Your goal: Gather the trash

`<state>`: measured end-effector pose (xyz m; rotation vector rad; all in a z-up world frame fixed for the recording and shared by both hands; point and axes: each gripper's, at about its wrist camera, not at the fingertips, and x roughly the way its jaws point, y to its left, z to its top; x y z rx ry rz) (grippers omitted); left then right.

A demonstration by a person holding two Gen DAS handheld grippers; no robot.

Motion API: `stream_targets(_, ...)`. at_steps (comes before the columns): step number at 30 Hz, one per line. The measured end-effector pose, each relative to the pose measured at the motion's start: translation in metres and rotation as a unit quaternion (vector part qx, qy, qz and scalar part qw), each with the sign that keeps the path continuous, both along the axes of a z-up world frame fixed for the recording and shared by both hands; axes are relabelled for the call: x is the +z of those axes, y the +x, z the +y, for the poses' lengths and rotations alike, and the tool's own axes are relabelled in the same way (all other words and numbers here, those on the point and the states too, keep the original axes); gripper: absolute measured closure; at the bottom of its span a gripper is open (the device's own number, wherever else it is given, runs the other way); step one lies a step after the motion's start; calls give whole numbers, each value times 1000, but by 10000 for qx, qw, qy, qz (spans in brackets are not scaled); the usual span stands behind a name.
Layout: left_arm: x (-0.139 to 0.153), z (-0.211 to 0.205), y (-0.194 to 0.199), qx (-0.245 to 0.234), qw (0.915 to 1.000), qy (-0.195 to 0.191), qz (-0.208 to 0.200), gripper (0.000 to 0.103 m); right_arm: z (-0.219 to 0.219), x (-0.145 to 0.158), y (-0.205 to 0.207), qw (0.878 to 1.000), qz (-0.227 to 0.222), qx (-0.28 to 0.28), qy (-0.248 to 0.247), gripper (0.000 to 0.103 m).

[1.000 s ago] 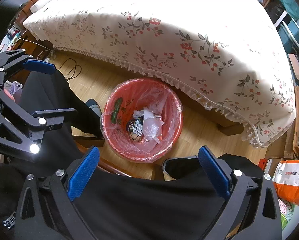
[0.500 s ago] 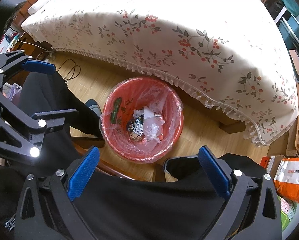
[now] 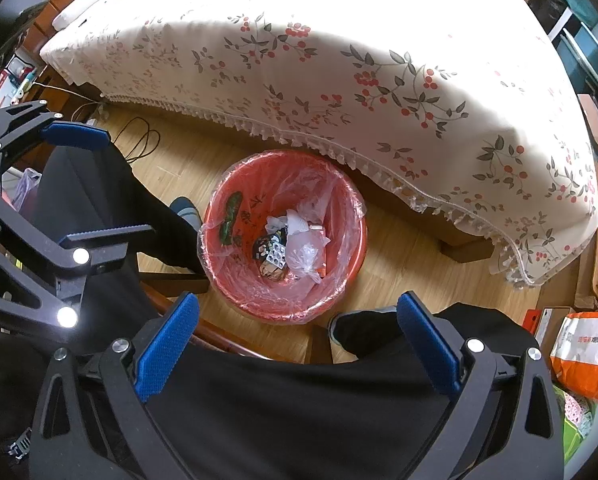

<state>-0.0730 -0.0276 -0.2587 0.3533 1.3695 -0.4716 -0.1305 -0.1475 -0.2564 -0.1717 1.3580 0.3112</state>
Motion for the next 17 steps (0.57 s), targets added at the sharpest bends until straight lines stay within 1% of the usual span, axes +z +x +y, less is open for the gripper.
stream_targets(17, -11, 4, 7, 139, 9996, 57, 227, 7, -6, -5, 5, 10000, 69, -30, -8, 5)
